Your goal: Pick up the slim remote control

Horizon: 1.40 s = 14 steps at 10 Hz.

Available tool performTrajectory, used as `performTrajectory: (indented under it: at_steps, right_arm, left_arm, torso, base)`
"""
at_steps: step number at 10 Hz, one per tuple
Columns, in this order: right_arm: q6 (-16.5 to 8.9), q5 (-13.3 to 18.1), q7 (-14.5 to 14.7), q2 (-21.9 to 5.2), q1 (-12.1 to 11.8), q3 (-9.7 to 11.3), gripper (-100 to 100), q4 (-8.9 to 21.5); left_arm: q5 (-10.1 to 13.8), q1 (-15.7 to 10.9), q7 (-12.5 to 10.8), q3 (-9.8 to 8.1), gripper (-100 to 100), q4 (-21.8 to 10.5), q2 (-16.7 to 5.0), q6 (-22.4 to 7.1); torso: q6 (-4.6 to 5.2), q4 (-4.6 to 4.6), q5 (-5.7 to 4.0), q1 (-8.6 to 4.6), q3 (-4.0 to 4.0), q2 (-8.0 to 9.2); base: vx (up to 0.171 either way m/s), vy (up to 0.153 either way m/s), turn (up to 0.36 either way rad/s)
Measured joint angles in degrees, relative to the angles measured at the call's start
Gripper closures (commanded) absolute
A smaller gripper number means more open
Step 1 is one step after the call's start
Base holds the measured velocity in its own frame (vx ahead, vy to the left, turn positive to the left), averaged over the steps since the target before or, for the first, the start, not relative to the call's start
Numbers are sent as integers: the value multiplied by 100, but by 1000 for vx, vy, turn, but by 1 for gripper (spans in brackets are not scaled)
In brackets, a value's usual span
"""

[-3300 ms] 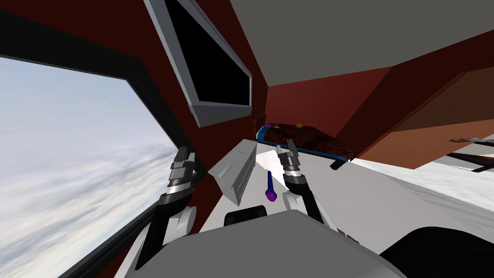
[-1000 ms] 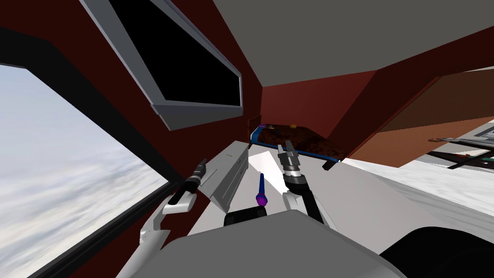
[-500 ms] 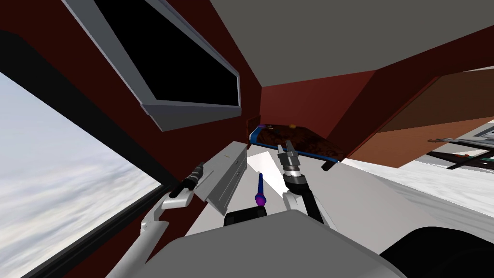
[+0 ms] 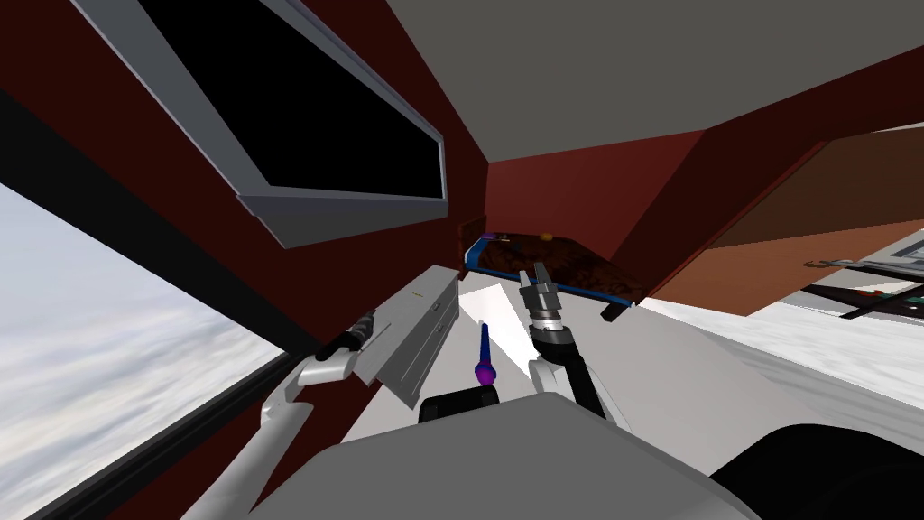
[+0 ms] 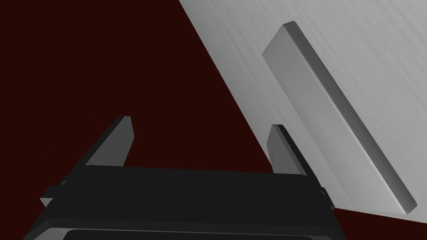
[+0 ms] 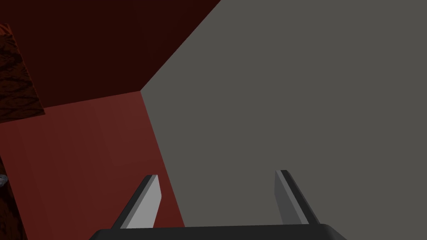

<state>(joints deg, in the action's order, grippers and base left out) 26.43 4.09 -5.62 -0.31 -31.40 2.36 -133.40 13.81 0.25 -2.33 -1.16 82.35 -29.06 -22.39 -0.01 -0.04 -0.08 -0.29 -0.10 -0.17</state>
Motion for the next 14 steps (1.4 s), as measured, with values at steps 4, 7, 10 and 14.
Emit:
performTrajectory:
  at_steps: [4,7,10,14]
  right_arm:
    - [0,0,0,0,0,0,0,0]
    - [0,0,0,0,0,0,0,0]
    - [0,0,0,0,0,0,0,0]
    - [0,0,0,-1,0,-1,0,0]
  left_arm:
    - [236,-307,-96,-87,-100,-621,-215,-532]
    - [450,-540,-164,-173,-100,-1183,-393,-971]
    - [585,-769,-269,-321,-100,-1644,-518,-1454]
    - [763,-984,-322,-438,-100,-2211,-655,-1936]
  torso:
    - [0,0,0,2,-1,-5]
    - [-1,0,1,2,0,0]
    - [0,0,0,0,-2,-4]
    - [-2,-1,4,18,-3,-4]
  base:
    - [46,-77,10]
    - [43,-84,19]
    - [51,-76,13]
    - [55,-42,18]
